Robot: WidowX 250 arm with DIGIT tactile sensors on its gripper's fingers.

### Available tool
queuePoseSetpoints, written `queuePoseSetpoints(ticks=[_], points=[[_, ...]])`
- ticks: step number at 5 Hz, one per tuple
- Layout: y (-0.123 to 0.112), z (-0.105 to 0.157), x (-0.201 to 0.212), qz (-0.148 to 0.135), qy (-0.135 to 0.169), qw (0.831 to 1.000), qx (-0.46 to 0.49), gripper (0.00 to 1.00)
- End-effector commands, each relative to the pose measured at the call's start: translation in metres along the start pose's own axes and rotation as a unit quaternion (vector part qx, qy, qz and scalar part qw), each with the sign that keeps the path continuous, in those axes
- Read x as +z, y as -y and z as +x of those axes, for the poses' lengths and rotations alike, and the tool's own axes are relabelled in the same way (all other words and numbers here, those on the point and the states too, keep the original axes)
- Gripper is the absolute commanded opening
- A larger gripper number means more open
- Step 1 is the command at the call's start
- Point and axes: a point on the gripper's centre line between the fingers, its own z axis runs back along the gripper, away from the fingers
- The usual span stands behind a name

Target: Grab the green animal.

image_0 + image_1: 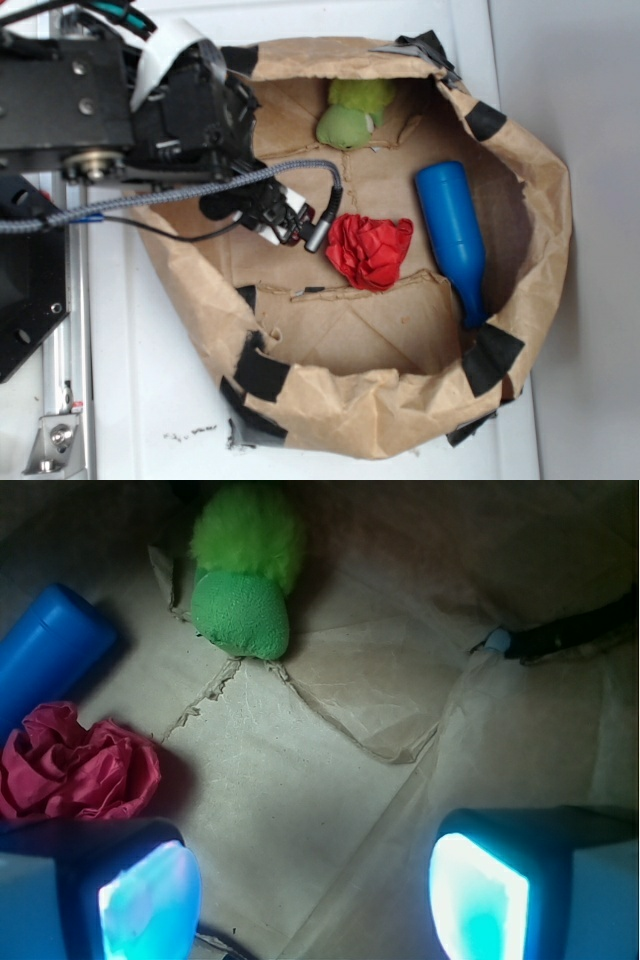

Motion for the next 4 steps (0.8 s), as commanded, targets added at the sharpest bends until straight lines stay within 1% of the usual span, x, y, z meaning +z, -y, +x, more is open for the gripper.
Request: queuePoseSetpoints(ticks=[1, 2, 3, 4], points=[[-0.012, 0.016, 0.009, -0.006, 0.013, 1.000, 0.017, 1.00], [-0.012, 0.016, 0.009, -0.006, 0.013, 1.000, 0.017, 1.00], [0.017, 0.029, 0.013, -0.019, 0.015, 0.999, 0.031, 1.00], [0.039, 0.034, 0.020, -0.026, 0.003, 0.999, 0.037, 1.00]])
